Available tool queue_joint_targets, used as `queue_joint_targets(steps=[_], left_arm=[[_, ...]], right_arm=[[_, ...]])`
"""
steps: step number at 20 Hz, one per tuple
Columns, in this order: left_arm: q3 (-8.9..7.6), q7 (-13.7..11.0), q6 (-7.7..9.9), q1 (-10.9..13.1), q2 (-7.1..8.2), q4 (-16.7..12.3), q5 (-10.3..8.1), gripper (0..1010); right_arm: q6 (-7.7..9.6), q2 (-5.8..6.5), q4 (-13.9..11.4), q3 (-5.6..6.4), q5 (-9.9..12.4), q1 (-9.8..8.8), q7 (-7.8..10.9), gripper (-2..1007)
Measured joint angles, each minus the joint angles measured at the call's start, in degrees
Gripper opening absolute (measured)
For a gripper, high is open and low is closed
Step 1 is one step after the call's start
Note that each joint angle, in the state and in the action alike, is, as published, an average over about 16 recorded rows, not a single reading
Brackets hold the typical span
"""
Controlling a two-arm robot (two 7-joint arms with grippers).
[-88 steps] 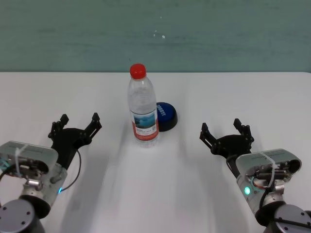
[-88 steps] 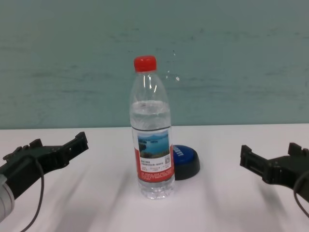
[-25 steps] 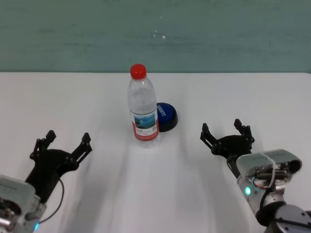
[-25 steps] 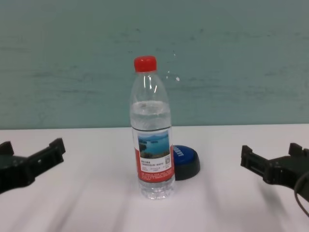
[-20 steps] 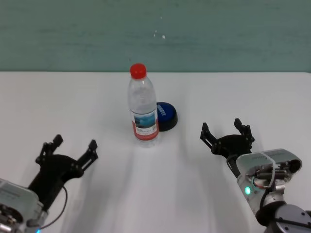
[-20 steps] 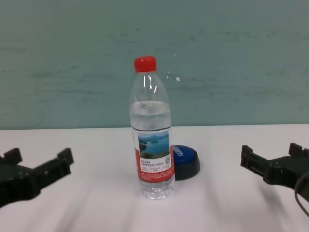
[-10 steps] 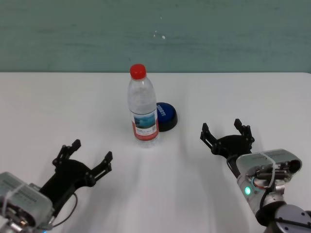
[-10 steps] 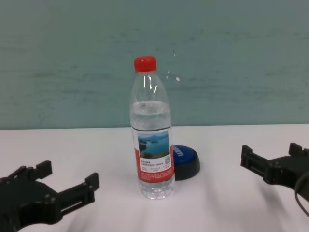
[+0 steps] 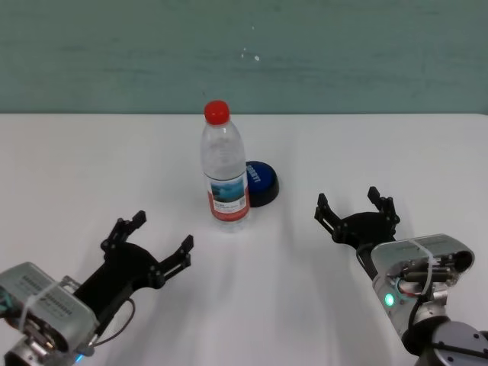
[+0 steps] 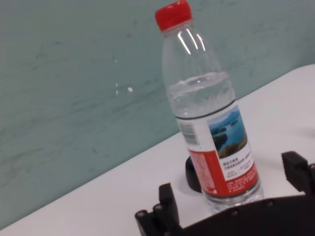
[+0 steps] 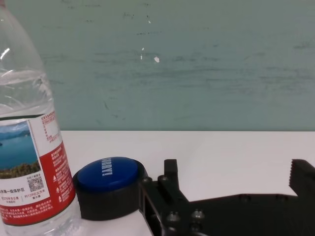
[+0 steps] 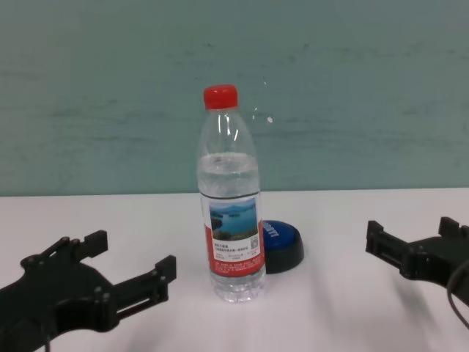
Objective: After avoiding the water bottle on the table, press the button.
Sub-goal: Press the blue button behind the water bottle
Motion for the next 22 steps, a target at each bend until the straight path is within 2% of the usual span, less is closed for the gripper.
queue_joint_targets(steps=[6, 22], left_arm=[[0.71, -0.32, -0.73, -0.76, 0.19, 0.6, -0.42, 1000], [0.75, -0.26, -0.52, -1.01, 0.11, 0.7, -0.91, 1000]], right_arm=[[0.0, 0.0, 0.0, 0.0, 0.0, 0.0, 0.0, 1004], [0.0, 0.0, 0.0, 0.0, 0.0, 0.0, 0.0, 1004]])
